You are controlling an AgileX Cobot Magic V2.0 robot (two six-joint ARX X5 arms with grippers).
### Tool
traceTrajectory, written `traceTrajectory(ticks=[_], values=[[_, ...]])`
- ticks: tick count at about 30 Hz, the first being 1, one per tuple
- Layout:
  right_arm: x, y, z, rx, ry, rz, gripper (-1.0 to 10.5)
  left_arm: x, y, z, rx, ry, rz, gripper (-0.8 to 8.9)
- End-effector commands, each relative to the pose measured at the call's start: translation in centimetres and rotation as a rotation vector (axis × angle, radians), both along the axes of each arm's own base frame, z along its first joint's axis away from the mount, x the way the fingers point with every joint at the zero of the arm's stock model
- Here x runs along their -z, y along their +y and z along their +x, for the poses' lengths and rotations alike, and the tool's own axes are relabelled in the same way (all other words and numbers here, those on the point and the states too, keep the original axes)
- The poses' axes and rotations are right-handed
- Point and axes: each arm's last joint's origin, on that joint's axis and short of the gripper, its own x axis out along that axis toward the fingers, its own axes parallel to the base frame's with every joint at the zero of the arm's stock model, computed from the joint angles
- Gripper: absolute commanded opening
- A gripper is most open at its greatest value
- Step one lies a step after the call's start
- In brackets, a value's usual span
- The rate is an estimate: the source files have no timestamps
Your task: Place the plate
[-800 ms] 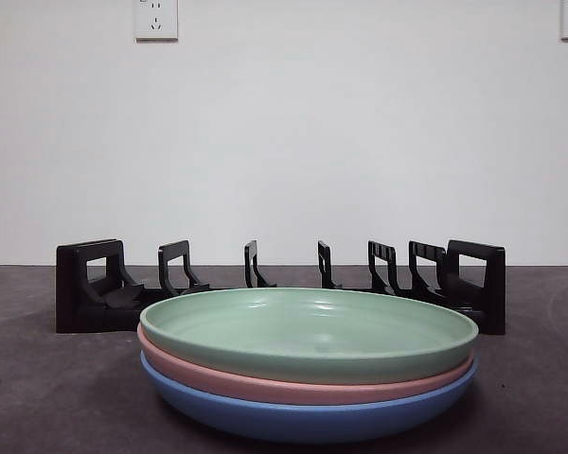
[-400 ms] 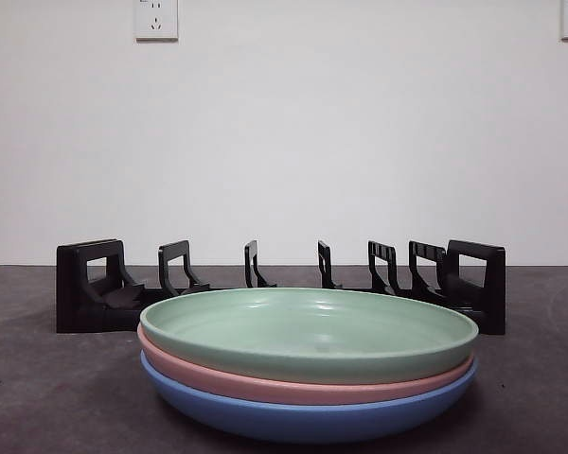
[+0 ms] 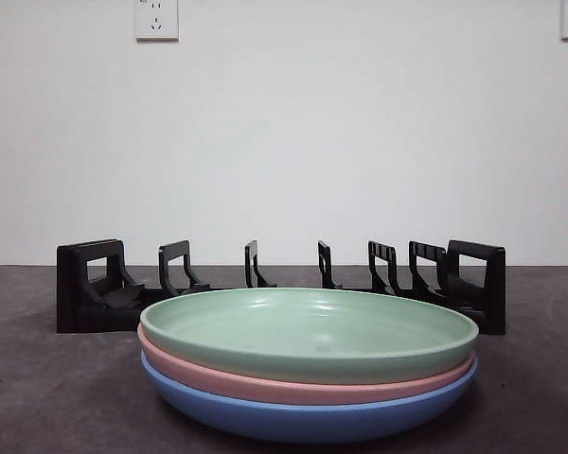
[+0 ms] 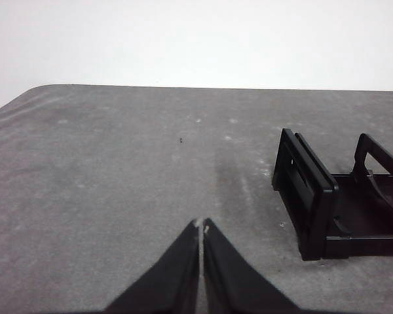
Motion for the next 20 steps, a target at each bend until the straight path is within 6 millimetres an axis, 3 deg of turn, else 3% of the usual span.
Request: traceTrajectory(ticks=[1, 6, 20], values=[[2.2, -0.6, 0.2, 0.063, -0.062, 0.021, 0.2, 0.5, 0.0, 0.1, -0.002, 0.006, -0.003, 0.07], [6.3, -1.4, -0.1, 0.153, -0.084, 0.076, 0.2, 0.5, 0.0, 0.1, -0.002, 0.006, -0.003, 0.07], [6.0, -1.9, -0.2, 0.197, -0.114, 0.075, 0.2, 0.4, 0.0, 0.1, -0.004, -0.001, -0.003, 0.07]])
